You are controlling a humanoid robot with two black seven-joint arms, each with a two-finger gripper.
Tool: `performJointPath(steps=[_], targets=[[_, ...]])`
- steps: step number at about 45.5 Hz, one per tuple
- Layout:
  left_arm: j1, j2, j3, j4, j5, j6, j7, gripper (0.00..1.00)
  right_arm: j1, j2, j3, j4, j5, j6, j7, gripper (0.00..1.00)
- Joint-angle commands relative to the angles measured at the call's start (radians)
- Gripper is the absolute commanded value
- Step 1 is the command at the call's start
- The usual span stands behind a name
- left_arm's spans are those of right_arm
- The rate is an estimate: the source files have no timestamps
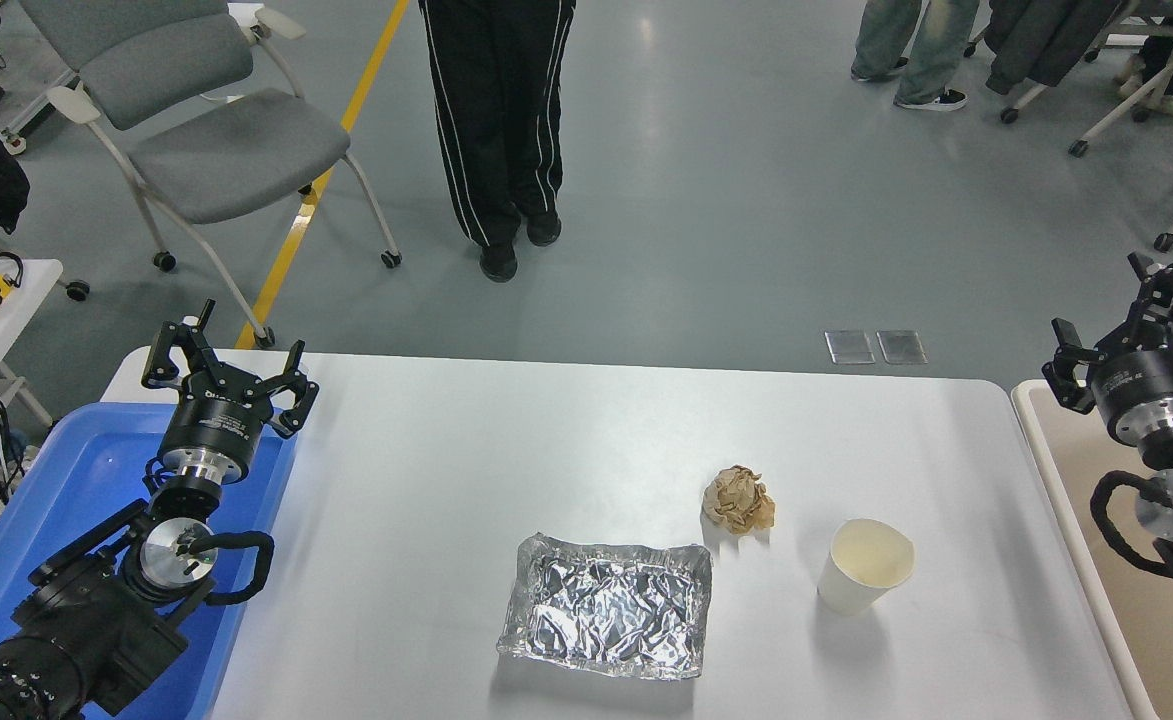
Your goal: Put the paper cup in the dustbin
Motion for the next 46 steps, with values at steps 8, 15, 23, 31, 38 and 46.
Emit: performJointPath(steps=[8,15,23,31,38,46], targets=[[0.000,-0.001,0.000,0.000,0.000,0.000,0.000,1.00,-0.009,-0.004,-0.001,0.000,0.002,0.000,0.000,0.99],[0.000,-0.001,0.000,0.000,0.000,0.000,0.000,1.00,-0.012,-0.011,0.000,0.000,0.002,0.000,0.000,0.99],[0.000,0.001,0.000,0.000,0.000,0.000,0.000,1.00,-0.006,-0.005,0.003,0.003,0.003,0.000,0.000,0.99],[0.000,-0.001,0.000,0.000,0.000,0.000,0.000,1.00,0.002,-0.004,0.002,0.000,0.003,-0.002,0.000,0.99],[0.000,-0.001,0.000,0.000,0.000,0.000,0.000,1.00,0.004,-0.005,0.002,-0.004,0.002,0.000,0.000,0.99],[0.000,-0.001,0.000,0.000,0.000,0.000,0.000,1.00,0.007,-0.004,0.002,-0.005,0.002,-0.002,0.000,0.99]])
